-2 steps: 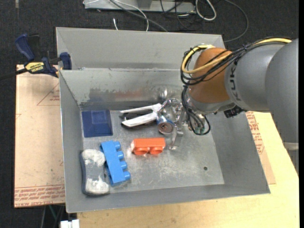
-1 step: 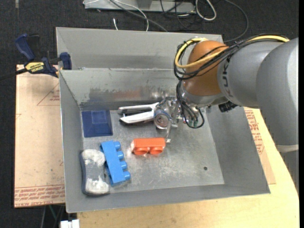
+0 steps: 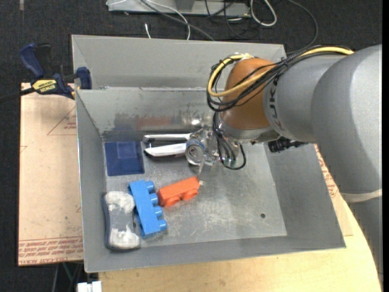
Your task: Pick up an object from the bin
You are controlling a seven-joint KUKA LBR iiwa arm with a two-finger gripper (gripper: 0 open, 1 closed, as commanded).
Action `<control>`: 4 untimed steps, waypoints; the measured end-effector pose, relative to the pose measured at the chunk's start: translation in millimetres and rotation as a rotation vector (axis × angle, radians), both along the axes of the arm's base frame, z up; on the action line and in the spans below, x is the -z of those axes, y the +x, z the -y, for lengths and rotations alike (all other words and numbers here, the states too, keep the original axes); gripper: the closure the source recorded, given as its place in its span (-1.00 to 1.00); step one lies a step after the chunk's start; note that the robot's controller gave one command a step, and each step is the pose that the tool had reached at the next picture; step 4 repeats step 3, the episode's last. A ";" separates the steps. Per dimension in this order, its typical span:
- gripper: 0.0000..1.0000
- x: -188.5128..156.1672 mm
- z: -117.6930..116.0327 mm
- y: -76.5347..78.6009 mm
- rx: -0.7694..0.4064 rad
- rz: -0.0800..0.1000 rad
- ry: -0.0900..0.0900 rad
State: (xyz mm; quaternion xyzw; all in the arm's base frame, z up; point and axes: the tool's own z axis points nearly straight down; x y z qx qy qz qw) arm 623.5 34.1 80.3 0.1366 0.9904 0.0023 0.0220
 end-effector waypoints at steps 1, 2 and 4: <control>1.00 -2.8 -25.3 7.8 -0.083 0.014 -0.008; 1.00 -2.8 -25.2 7.8 -0.083 0.014 -0.008; 1.00 -12.3 -24.8 4.8 -0.082 0.006 -0.008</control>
Offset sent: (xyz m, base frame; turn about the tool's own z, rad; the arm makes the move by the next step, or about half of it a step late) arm 0.0000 0.0000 0.0000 0.0000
